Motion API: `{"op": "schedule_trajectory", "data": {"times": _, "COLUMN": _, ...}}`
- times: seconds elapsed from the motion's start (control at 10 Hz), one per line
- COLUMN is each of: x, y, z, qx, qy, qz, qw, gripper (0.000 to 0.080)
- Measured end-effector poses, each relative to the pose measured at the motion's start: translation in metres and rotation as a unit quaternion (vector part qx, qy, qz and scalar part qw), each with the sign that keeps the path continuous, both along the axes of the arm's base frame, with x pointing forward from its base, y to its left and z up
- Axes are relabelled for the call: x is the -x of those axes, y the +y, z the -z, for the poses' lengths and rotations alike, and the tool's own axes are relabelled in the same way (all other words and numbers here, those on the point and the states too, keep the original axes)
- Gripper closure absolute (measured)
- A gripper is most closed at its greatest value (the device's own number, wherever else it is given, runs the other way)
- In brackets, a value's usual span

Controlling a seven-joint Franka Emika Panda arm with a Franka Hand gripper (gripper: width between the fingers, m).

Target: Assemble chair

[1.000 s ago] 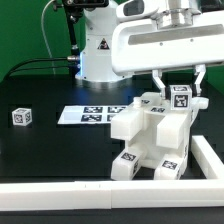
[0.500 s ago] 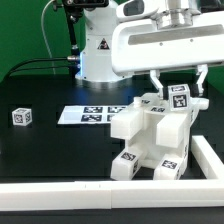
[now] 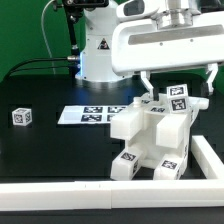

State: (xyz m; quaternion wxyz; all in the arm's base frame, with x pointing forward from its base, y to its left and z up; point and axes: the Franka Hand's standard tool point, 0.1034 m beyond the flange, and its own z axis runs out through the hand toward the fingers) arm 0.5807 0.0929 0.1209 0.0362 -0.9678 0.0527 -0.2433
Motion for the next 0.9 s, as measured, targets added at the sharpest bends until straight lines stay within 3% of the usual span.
{"op": "schedule_trajectory", "data": {"times": 0.2, "x": 0.001, "y": 0.0, "z": 0.001, "qx": 0.0, "qy": 0.019, "qz": -0.003, "qw": 1.0, "gripper": 0.0151}}
{"op": "schedule_trajectory", "data": {"times": 0.4, "x": -0.003, "y": -0.002, "z": -0.013, "qx": -0.005, "qy": 0.049, "qz": -0.001, "qw": 0.999, "gripper": 0.0151}}
{"op": "schedule_trajectory", "data": {"times": 0.6, "x": -0.004, "y": -0.004, "z": -0.022, "qx": -0.015, "qy": 0.148, "qz": 0.001, "qw": 0.989, "gripper": 0.0151}}
{"op": "schedule_trajectory", "data": {"times": 0.9, "x": -0.005, "y": -0.005, "z": -0.021, "qx": -0.03, "qy": 0.248, "qz": 0.008, "qw": 0.968, "gripper": 0.0151}}
